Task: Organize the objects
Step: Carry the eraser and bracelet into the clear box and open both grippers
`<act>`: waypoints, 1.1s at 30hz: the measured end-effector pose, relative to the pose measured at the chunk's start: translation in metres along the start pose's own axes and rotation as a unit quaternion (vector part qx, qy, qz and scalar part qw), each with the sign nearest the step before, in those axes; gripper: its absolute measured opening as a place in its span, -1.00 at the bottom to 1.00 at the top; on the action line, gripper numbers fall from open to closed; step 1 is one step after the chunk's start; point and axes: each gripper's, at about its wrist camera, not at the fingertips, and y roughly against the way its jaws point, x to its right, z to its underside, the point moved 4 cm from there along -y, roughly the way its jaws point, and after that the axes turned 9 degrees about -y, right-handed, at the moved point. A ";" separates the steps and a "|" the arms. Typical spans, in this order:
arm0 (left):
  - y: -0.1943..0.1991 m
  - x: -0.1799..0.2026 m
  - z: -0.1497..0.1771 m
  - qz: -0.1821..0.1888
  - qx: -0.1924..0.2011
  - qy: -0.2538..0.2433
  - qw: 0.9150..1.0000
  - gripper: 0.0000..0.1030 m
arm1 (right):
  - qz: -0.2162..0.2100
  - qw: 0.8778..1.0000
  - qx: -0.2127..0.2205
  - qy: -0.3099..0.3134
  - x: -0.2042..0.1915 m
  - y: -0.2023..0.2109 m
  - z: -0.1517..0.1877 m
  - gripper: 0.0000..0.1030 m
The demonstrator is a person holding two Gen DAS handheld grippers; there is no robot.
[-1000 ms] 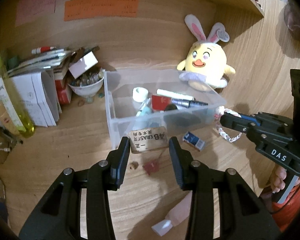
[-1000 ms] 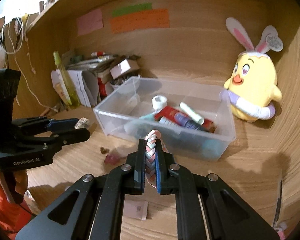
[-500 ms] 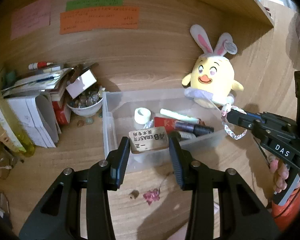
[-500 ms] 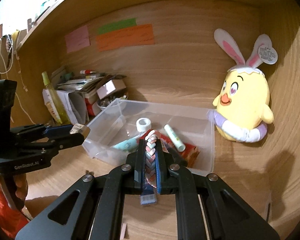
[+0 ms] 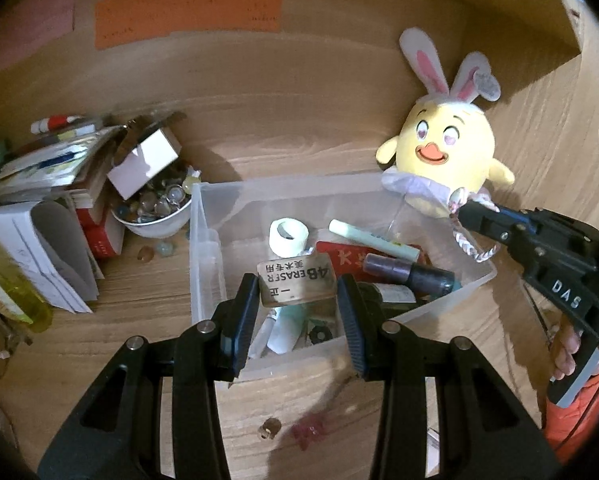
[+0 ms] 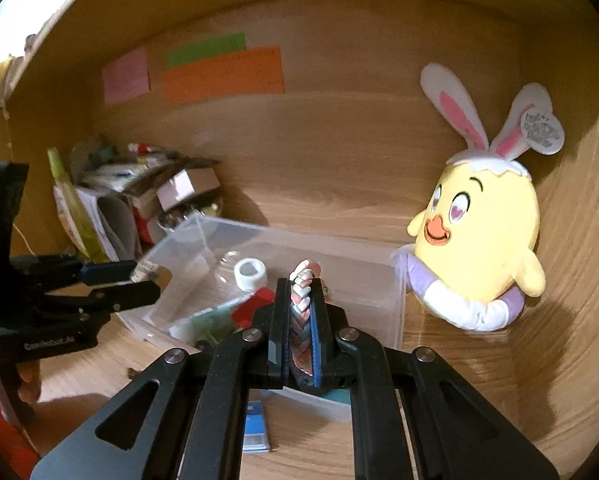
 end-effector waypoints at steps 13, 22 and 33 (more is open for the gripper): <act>-0.035 0.004 0.004 0.002 -0.038 -0.012 0.999 -0.22 | 0.043 0.998 -0.044 0.027 0.006 -0.045 0.022 -0.86; -0.038 0.003 0.004 0.003 -0.038 -0.008 0.999 -0.18 | 0.061 0.996 -0.052 0.027 0.011 -0.052 0.023 -0.86; -0.013 0.014 0.011 0.005 -0.020 -0.019 1.000 0.32 | 0.083 0.995 -0.039 0.040 0.008 -0.043 0.021 -0.15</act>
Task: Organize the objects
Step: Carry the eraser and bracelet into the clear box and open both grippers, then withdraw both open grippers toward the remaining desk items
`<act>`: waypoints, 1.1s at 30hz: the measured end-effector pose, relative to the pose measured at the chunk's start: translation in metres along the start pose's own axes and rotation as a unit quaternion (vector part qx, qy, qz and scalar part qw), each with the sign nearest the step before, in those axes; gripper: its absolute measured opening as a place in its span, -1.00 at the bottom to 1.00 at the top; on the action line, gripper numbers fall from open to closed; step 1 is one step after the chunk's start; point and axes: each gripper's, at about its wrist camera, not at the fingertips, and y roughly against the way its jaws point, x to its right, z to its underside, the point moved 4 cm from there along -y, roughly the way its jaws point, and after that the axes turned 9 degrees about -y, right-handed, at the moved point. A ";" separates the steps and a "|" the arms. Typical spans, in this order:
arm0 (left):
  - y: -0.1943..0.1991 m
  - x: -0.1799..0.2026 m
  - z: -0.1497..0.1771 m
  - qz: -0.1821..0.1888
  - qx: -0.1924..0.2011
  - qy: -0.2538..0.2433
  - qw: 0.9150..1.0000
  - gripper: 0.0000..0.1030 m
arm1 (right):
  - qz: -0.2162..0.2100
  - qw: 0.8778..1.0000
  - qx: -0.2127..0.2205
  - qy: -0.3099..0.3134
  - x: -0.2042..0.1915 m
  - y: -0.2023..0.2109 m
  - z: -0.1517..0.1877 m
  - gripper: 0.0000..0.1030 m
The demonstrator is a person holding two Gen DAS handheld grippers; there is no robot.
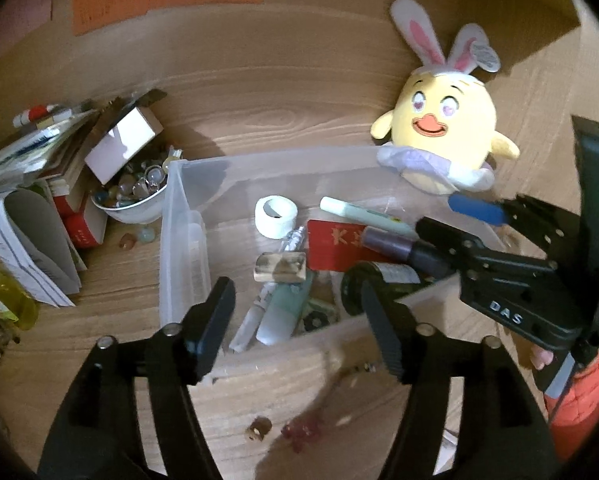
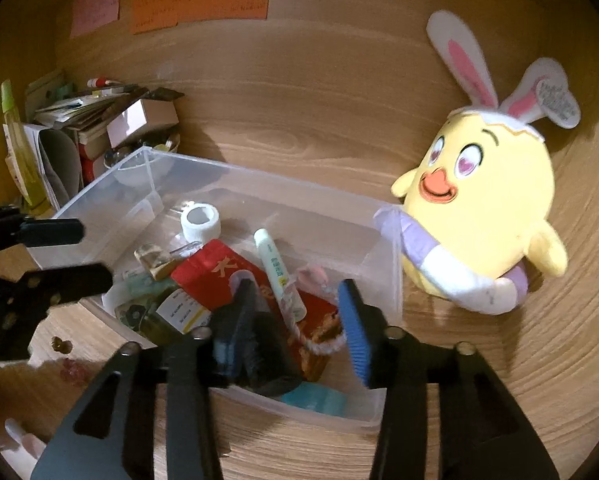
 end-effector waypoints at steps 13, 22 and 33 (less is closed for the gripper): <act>0.035 0.000 0.016 -0.013 0.022 -0.003 1.000 0.64 | 0.022 0.999 0.028 0.013 -0.007 0.035 0.005 0.37; 0.040 -0.016 0.041 -0.025 0.007 0.013 1.000 0.73 | 0.002 0.999 0.031 0.012 -0.020 0.058 0.016 0.45; 0.028 -0.033 0.080 -0.022 -0.038 0.034 0.998 0.73 | -0.019 1.000 0.004 0.002 -0.030 0.062 0.046 0.45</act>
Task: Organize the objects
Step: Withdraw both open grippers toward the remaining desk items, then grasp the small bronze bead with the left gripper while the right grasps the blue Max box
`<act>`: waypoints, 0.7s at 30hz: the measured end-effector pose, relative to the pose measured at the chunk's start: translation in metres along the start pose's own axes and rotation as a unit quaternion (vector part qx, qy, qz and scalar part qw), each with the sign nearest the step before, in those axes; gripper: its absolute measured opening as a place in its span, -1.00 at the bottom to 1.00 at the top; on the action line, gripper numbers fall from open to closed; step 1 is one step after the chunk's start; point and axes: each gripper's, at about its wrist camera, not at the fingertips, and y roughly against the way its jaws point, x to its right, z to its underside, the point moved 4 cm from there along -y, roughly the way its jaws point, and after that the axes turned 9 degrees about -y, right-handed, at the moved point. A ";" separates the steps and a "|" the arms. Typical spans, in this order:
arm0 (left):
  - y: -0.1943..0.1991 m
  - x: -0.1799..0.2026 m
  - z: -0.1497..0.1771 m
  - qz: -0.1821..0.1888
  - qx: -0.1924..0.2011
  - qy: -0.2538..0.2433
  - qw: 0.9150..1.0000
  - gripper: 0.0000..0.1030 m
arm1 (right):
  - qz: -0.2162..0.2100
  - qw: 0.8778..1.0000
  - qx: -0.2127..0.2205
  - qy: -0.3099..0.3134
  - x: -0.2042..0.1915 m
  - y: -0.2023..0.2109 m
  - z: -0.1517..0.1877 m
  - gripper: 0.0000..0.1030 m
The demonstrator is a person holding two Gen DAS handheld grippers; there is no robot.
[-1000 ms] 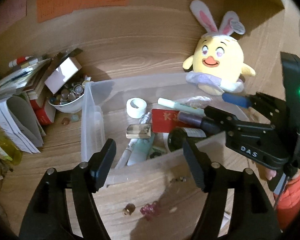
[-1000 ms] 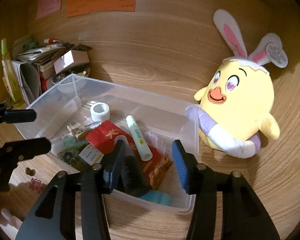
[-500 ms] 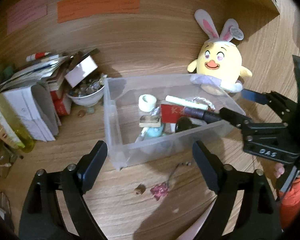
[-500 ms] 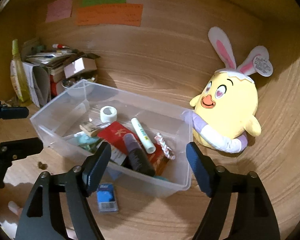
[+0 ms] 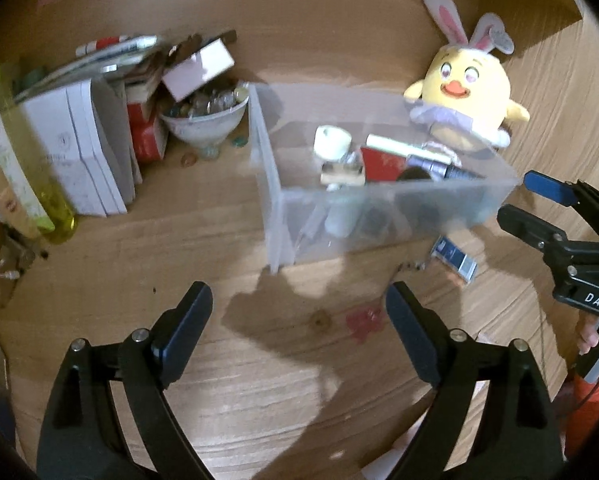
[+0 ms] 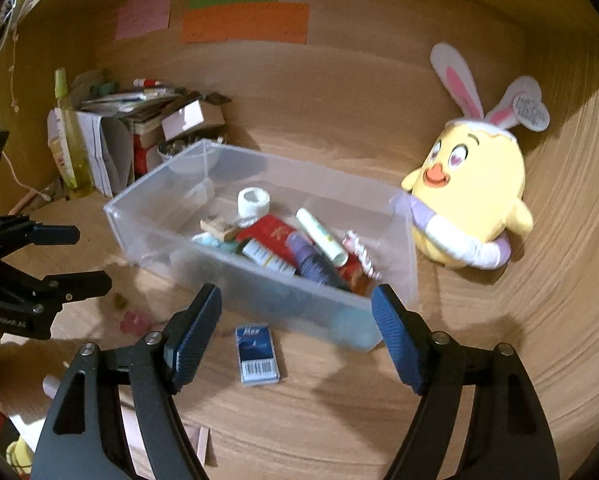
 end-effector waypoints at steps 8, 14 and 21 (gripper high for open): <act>-0.014 0.000 0.013 -0.002 -0.020 -0.013 1.000 0.73 | -0.002 0.998 -0.057 -0.006 0.003 -0.022 0.031 0.45; -0.023 -0.004 0.017 0.013 -0.027 -0.007 1.000 0.53 | -0.001 0.995 -0.097 0.001 0.003 -0.042 0.044 0.45; -0.026 -0.004 0.019 0.031 -0.029 -0.002 0.999 0.23 | -0.027 0.993 -0.116 -0.016 0.002 -0.052 0.040 0.41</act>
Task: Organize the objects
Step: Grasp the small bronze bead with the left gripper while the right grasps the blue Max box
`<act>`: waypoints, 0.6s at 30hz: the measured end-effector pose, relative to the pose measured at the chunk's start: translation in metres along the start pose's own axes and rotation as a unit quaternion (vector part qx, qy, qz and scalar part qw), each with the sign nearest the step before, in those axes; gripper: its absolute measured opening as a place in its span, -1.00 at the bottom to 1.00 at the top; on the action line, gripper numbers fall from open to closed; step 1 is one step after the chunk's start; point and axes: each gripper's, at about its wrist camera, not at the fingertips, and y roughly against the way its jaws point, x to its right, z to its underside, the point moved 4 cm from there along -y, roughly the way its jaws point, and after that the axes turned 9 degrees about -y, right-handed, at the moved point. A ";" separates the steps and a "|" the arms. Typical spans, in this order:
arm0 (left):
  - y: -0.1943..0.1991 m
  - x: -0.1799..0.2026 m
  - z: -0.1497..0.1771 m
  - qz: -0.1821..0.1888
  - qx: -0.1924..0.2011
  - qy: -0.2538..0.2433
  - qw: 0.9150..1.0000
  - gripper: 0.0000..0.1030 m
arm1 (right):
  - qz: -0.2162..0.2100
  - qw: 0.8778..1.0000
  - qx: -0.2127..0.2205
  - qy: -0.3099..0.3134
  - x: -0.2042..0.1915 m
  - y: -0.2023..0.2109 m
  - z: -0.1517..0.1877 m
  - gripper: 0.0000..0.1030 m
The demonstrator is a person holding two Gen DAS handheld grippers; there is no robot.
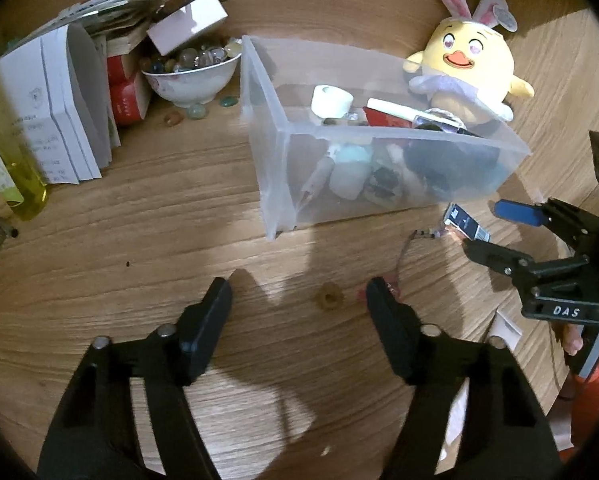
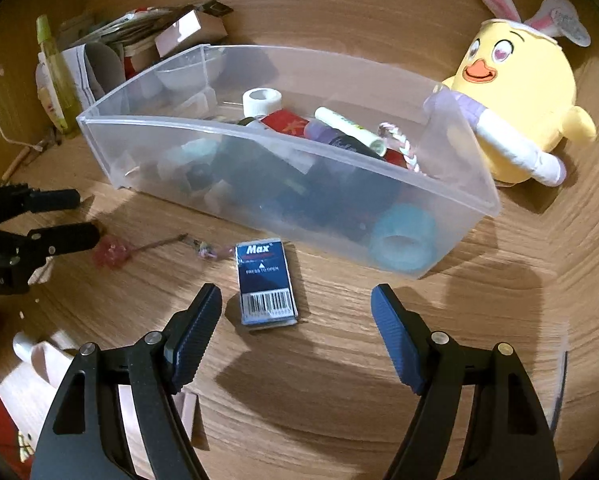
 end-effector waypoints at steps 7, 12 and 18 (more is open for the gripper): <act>0.001 0.013 0.002 0.008 0.004 -0.034 0.999 -0.31 | -0.006 1.000 0.004 0.018 -0.008 -0.005 -0.002 -0.29; 0.002 0.016 0.004 0.016 0.005 -0.035 0.999 -0.64 | 0.002 1.000 0.013 0.008 -0.008 -0.005 -0.002 -0.52; 0.002 0.010 0.005 0.021 0.005 -0.016 1.000 -0.78 | -0.014 0.999 0.033 -0.012 -0.010 0.008 -0.002 -0.52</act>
